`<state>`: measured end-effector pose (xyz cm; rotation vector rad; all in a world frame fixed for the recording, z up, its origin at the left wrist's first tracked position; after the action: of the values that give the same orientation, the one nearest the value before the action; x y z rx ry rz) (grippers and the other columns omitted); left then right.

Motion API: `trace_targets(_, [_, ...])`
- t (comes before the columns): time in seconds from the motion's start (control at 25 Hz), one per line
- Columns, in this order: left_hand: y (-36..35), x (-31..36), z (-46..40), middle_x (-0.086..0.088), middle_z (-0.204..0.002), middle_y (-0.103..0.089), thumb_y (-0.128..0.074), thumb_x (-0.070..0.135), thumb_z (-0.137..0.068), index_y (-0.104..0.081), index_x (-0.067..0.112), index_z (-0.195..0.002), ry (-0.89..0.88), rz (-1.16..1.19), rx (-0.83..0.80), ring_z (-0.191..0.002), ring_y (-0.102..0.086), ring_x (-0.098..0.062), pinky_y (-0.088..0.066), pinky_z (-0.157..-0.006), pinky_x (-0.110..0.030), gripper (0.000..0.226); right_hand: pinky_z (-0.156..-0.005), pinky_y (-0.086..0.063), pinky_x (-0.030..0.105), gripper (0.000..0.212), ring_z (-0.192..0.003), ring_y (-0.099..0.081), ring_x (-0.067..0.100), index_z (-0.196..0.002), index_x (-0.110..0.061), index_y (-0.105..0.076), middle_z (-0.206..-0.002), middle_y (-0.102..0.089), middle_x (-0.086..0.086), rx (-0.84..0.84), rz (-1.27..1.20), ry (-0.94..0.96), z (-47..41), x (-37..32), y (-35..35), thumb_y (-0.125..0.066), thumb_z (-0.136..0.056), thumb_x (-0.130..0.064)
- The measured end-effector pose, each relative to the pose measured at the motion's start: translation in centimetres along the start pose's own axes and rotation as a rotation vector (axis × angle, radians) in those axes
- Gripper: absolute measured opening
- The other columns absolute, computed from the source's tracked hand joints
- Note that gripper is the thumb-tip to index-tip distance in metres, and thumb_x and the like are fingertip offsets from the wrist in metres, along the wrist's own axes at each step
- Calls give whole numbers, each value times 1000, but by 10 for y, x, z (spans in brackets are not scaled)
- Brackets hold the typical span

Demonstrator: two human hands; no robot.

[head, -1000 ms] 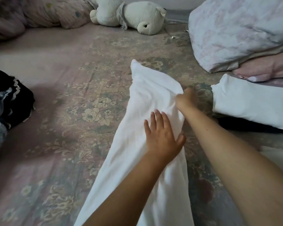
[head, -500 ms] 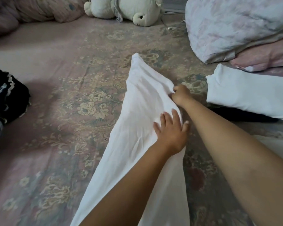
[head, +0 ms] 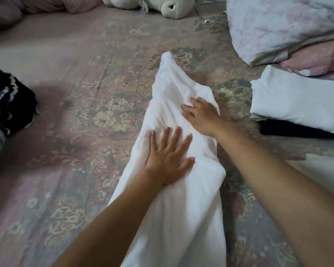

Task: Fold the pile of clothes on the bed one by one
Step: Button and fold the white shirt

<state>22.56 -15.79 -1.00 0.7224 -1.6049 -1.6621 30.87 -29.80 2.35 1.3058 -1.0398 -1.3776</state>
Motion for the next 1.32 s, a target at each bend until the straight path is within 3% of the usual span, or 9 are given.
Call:
trace_targets(0.08, [7,-3,3,1,-159,15,8,67,-74,8,38,-149,20,56,-2,-145,18,-24,13,-112,-58,80,-118,0,44,57,-146,8,22,-151,-31,-9,-160,4,3,-192,69,-39,9,17,-14,-22,-100,-51])
trace_targets(0.16, [14,4,19,3,-158,18,9,71,-77,9,36,-149,25,179,22,-144,22,-19,18,-112,-51,80,-117,-3,45,59,-147,6,23,-152,-27,-4,-160,5,4,-119,12,-88,24,29,-1,-25,-101,-46])
trace_targets(0.32, [25,38,85,15,-152,20,3,70,-86,6,39,-146,-48,391,9,-140,26,-8,20,-114,-37,68,-99,-37,36,42,-124,-45,32,-137,-5,-43,-138,-46,18,247,-415,-201,89,20,32,-42,-99,-24])
trace_targets(0.4, [35,54,123,4,-157,-9,-22,58,-94,-23,30,-147,-130,396,62,-146,-9,-19,-9,-119,-41,60,-90,-41,32,33,-111,-54,27,-126,-6,-54,-126,-57,14,262,-523,-257,133,10,27,-48,-96,-18])
trace_targets(0.52, [43,87,182,-14,-105,-65,-51,37,-91,-69,7,-105,-386,426,259,-91,-64,-30,-57,-75,-41,37,-84,-46,31,24,-96,-58,22,-115,-9,-58,-106,-62,7,235,-653,-348,201,-8,20,-55,-92,-17])
trace_targets(0.72, [17,120,238,-12,-104,-56,-76,59,-54,-53,2,-118,-451,229,16,-83,-58,-28,-53,-71,-33,89,-73,-44,27,10,-85,-58,18,-97,-12,-60,-87,-59,-1,77,-633,-311,290,-40,9,-63,-88,-16])
trace_targets(0.92, [32,108,253,-15,-87,-63,-73,11,-69,-70,1,-91,-380,428,129,-67,-64,-31,-48,-60,-28,25,-77,-50,28,11,-86,-59,12,-99,-22,-62,-92,-61,-5,-98,-783,-273,358,-60,-8,-65,-88,-21])
trace_targets(1.08, [22,91,259,-13,-89,-64,-61,15,-88,-70,3,-93,-222,450,75,-79,-63,-32,-50,-70,-36,16,-86,-47,27,34,-99,-53,11,-116,-20,-57,-111,-50,-7,-229,-549,-121,386,-90,-32,-69,-84,-24])
trace_targets(1.32, [49,110,291,-5,-69,-55,-55,15,-86,-63,6,-77,-361,303,427,-53,-52,-22,-43,-41,-32,15,-65,-51,39,22,-85,-62,29,-110,-7,-60,-101,-62,9,162,-279,38,398,-110,-26,-58,-88,-6])
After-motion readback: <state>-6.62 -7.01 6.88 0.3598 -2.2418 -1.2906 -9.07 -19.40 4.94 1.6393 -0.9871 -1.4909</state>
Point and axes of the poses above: each hand's wrist, its own z-axis away from the middle knuckle, its own y-axis out of the back of the hand, x = y × z, the point moved 6 cm from there along -z, towards the middle knuckle
